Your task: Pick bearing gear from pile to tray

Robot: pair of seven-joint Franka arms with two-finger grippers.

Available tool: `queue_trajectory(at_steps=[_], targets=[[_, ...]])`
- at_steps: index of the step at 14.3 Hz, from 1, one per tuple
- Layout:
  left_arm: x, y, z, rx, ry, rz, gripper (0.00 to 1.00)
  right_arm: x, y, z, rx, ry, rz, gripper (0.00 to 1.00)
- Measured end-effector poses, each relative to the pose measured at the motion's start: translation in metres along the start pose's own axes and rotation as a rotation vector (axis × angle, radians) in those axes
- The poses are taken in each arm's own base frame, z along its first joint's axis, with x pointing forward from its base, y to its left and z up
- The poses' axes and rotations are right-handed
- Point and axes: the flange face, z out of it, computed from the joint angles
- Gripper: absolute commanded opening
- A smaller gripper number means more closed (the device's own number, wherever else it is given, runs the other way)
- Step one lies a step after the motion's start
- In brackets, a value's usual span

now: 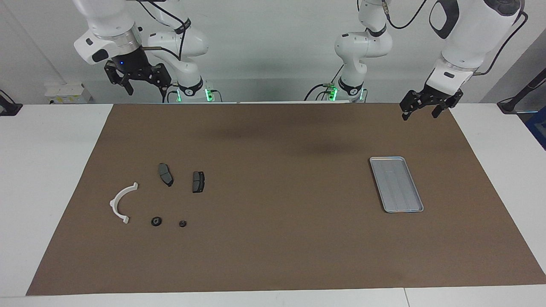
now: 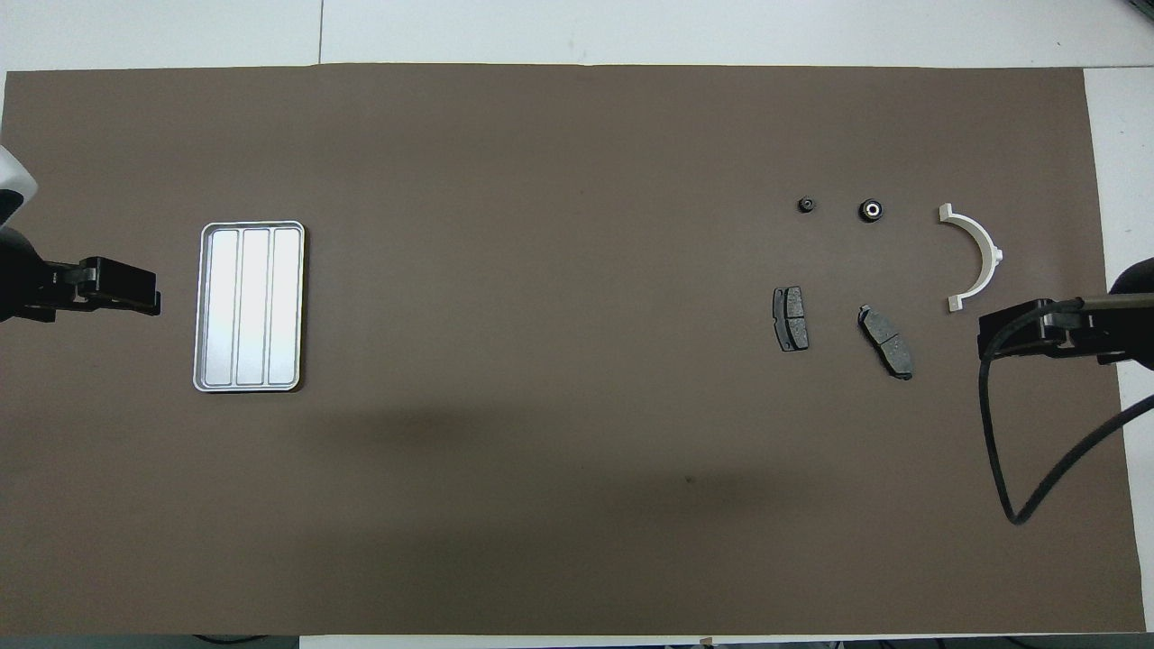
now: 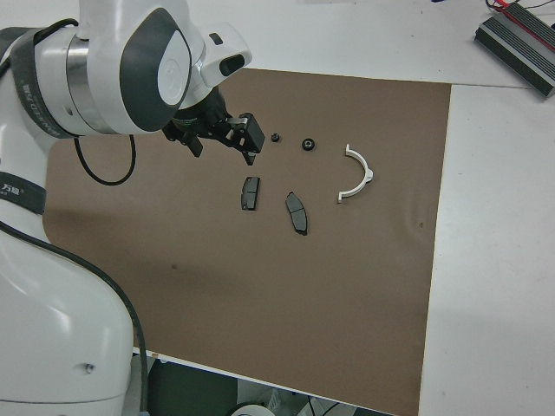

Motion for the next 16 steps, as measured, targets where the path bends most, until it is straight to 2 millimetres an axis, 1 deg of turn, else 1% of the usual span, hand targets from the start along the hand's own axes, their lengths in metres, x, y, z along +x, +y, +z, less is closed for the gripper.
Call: queue_trajectory(at_steps=[6, 13, 15, 16], targets=[[0.0, 0.0, 0.0, 0.0, 0.0, 0.0, 1.0, -0.001, -0.003, -0.001, 0.0, 0.003, -0.005, 1.0], [0.0, 0.0, 0.0, 0.0, 0.0, 0.0, 1.0, -0.011, 0.0, -0.016, 0.005, 0.034, -0.003, 1.0], [0.0, 0.0, 0.0, 0.0, 0.0, 0.0, 1.0, -0.009, 0.0, -0.015, 0.006, 0.045, -0.003, 1.0], [0.0, 0.0, 0.0, 0.0, 0.0, 0.0, 1.0, -0.005, -0.001, -0.013, 0.01, 0.068, -0.003, 1.0]])
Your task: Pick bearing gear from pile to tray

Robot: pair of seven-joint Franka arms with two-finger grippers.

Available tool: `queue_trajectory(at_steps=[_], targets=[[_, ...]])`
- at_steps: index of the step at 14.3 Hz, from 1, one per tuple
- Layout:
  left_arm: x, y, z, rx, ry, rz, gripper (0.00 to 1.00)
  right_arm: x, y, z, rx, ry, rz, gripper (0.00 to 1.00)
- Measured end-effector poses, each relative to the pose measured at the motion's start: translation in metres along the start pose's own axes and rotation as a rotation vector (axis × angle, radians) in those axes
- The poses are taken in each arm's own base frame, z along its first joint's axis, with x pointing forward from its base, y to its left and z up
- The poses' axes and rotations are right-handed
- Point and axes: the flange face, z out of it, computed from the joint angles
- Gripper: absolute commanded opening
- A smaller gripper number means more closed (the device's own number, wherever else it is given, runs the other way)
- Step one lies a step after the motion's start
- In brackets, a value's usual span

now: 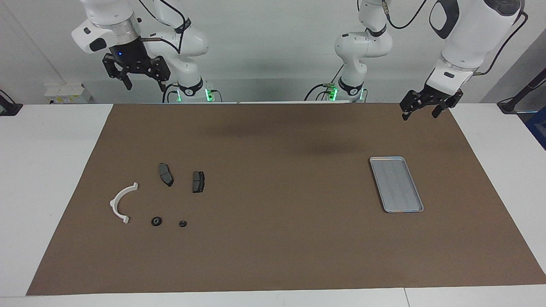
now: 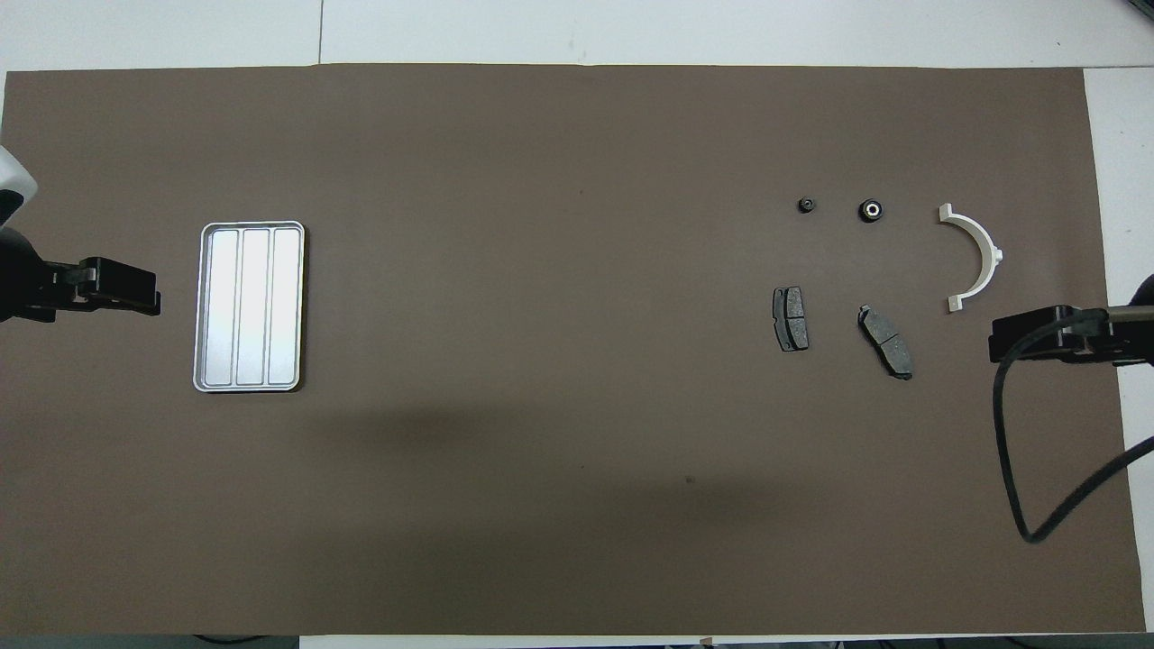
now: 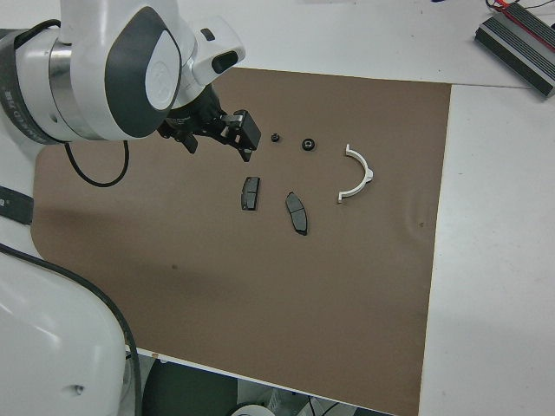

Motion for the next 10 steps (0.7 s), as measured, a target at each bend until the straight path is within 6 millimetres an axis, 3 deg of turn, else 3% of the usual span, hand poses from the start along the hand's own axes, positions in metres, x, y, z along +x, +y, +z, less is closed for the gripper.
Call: queue_trajectory(at_steps=[2, 4, 7, 10], targets=[[0.0, 0.0, 0.0, 0.0, 0.0, 0.0, 1.0, 0.011, -0.002, 0.017, 0.005, 0.036, -0.001, 1.0], [0.0, 0.0, 0.0, 0.0, 0.0, 0.0, 1.0, 0.028, -0.005, 0.053, 0.008, 0.049, 0.009, 1.0], [0.0, 0.0, 0.0, 0.0, 0.0, 0.0, 1.0, 0.072, -0.014, 0.13, 0.01, 0.045, 0.106, 1.0], [0.0, 0.0, 0.0, 0.0, 0.0, 0.0, 1.0, 0.122, -0.025, 0.221, 0.016, 0.053, 0.214, 1.0]])
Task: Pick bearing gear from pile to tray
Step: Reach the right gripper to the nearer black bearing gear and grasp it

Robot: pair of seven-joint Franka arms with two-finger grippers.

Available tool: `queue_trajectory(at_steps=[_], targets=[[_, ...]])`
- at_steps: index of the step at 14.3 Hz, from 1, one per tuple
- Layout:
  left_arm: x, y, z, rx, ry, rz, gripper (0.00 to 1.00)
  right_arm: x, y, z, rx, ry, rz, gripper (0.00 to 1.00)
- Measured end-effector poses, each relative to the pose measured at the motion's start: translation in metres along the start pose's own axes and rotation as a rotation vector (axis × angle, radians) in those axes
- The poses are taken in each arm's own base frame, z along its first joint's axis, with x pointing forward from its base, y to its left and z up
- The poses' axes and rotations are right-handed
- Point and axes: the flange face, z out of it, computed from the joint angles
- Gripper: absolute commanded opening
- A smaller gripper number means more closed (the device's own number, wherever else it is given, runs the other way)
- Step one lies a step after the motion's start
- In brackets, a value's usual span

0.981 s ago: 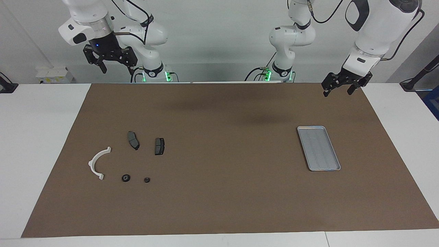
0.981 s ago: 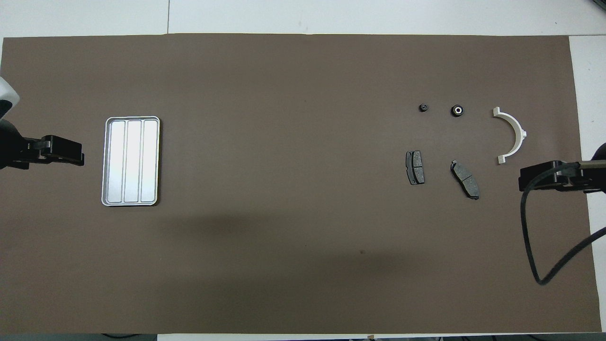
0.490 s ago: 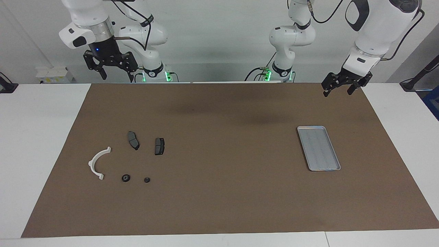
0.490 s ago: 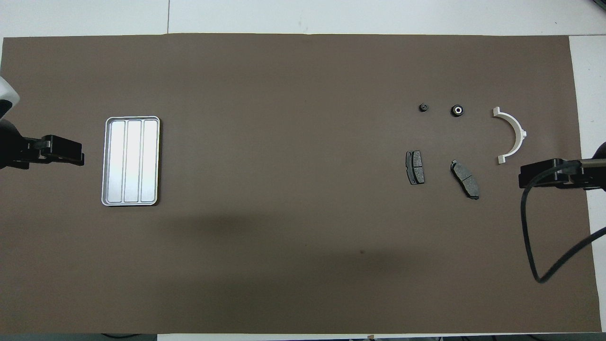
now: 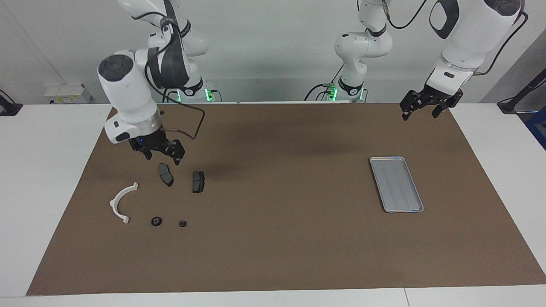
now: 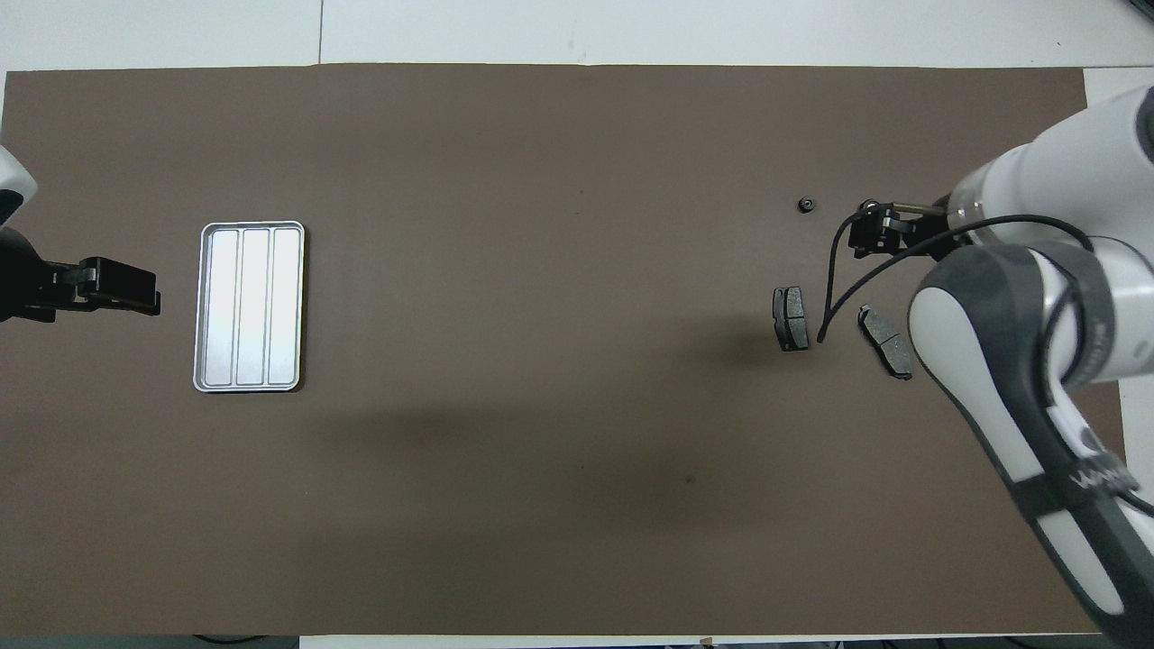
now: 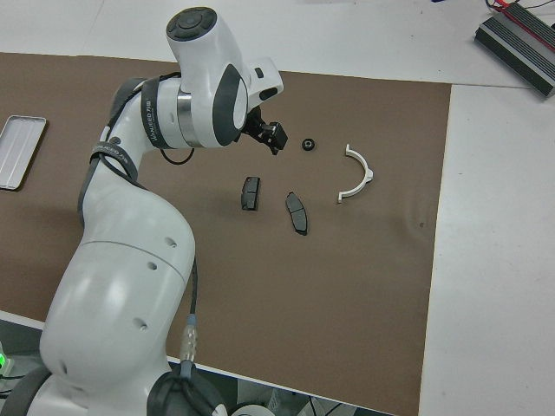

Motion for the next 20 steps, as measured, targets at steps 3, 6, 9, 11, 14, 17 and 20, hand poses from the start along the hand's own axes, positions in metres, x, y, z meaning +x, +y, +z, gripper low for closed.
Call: queue_trajectory(at_steps=[3, 6, 9, 11, 14, 17, 20], targets=[[0.0, 0.0, 0.0, 0.0, 0.0, 0.0, 1.0, 0.032, -0.02, 0.073, 0.002, 0.005, 0.056, 1.0], [0.0, 0.0, 0.0, 0.0, 0.0, 0.0, 1.0, 0.062, -0.036, 0.102, -0.011, 0.017, 0.085, 1.0], [0.0, 0.0, 0.0, 0.0, 0.0, 0.0, 1.0, 0.076, -0.048, 0.128, -0.047, 0.027, 0.117, 1.0], [0.0, 0.0, 0.0, 0.0, 0.0, 0.0, 1.0, 0.083, -0.051, 0.144, -0.051, 0.026, 0.13, 1.0], [0.0, 0.0, 0.0, 0.0, 0.0, 0.0, 1.0, 0.088, -0.053, 0.155, -0.043, 0.04, 0.15, 0.99], [0.0, 0.0, 0.0, 0.0, 0.0, 0.0, 1.0, 0.089, -0.055, 0.154, -0.038, 0.048, 0.183, 0.81], [0.0, 0.0, 0.0, 0.0, 0.0, 0.0, 1.0, 0.089, -0.054, 0.157, -0.037, 0.046, 0.198, 0.69]])
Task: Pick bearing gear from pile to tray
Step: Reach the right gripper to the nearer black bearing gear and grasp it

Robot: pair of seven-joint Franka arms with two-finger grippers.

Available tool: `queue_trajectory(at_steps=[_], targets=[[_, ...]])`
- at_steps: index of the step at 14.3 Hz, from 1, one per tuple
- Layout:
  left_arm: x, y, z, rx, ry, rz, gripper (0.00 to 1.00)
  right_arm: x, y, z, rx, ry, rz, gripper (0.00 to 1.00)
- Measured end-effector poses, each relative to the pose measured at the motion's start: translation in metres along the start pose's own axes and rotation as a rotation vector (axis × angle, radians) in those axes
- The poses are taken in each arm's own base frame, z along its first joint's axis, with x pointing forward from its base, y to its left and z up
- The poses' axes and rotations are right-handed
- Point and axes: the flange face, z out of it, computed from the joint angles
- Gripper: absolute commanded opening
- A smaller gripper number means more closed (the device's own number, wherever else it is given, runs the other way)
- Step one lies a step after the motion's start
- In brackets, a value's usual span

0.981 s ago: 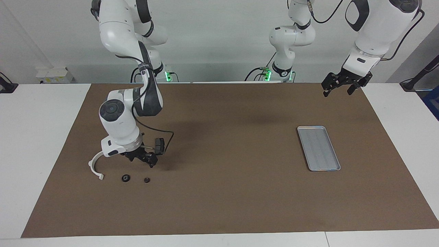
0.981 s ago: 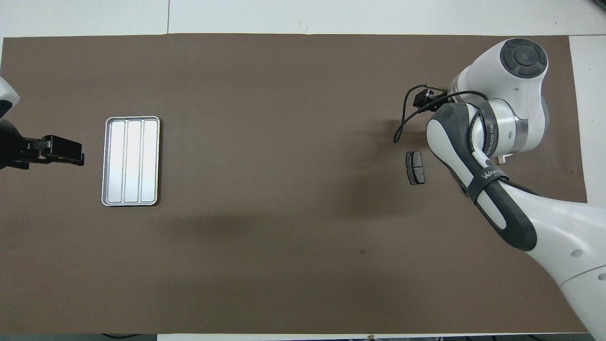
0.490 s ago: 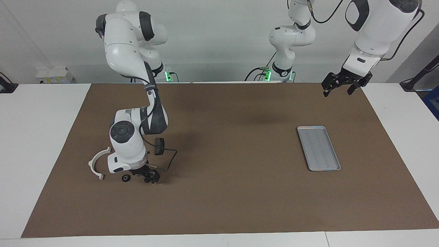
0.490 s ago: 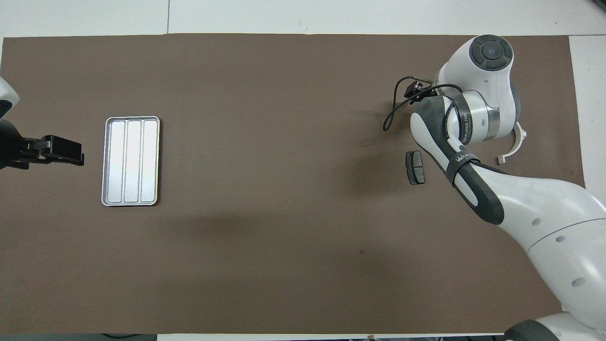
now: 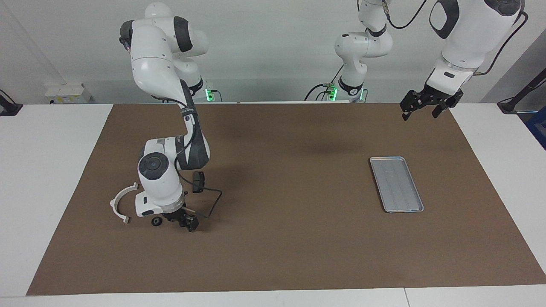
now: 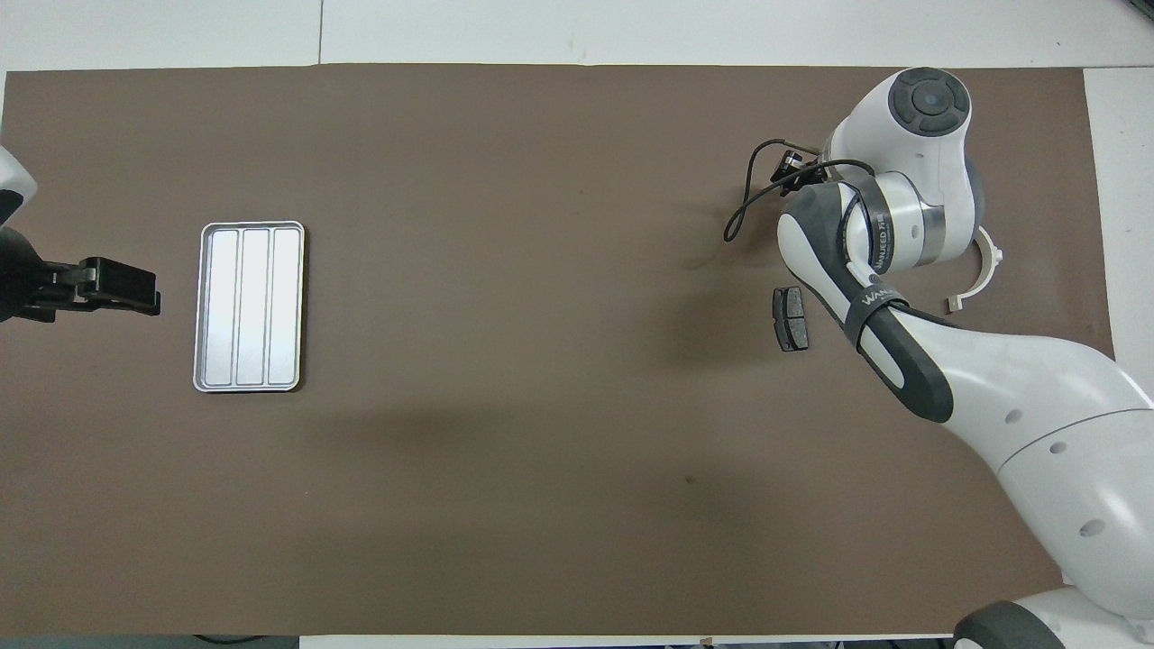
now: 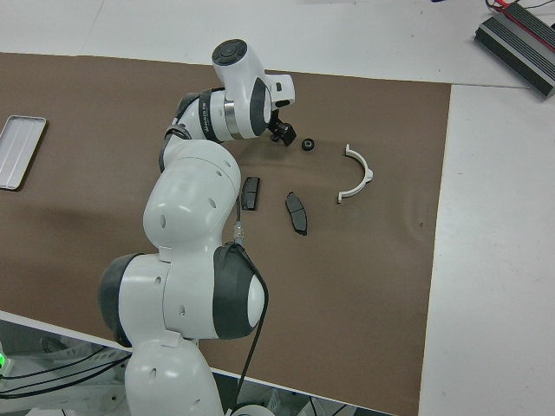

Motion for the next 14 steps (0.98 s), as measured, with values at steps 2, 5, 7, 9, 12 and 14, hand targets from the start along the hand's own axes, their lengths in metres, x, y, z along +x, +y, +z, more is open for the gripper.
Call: queue_trajectory(at_steps=[2, 5, 7, 9, 12, 14], targets=[[0.0, 0.0, 0.0, 0.0, 0.0, 0.0, 1.0, -0.0012, -0.0012, 0.0038, 0.016, -0.003, 0.009, 0.65], [0.0, 0.0, 0.0, 0.0, 0.0, 0.0, 1.0, -0.0019, -0.0013, 0.0025, 0.021, 0.001, 0.01, 0.27], [0.0, 0.0, 0.0, 0.0, 0.0, 0.0, 1.0, -0.0016, -0.001, 0.0006, 0.023, 0.003, 0.011, 0.0], [0.0, 0.0, 0.0, 0.0, 0.0, 0.0, 1.0, -0.0014, -0.0007, -0.0002, 0.025, 0.002, 0.013, 0.0], [0.0, 0.0, 0.0, 0.0, 0.0, 0.0, 1.0, -0.0015, -0.0008, -0.0003, 0.025, 0.002, 0.013, 0.0], [0.0, 0.0, 0.0, 0.0, 0.0, 0.0, 1.0, -0.0016, -0.0011, -0.0016, 0.02, -0.004, 0.012, 0.0]])
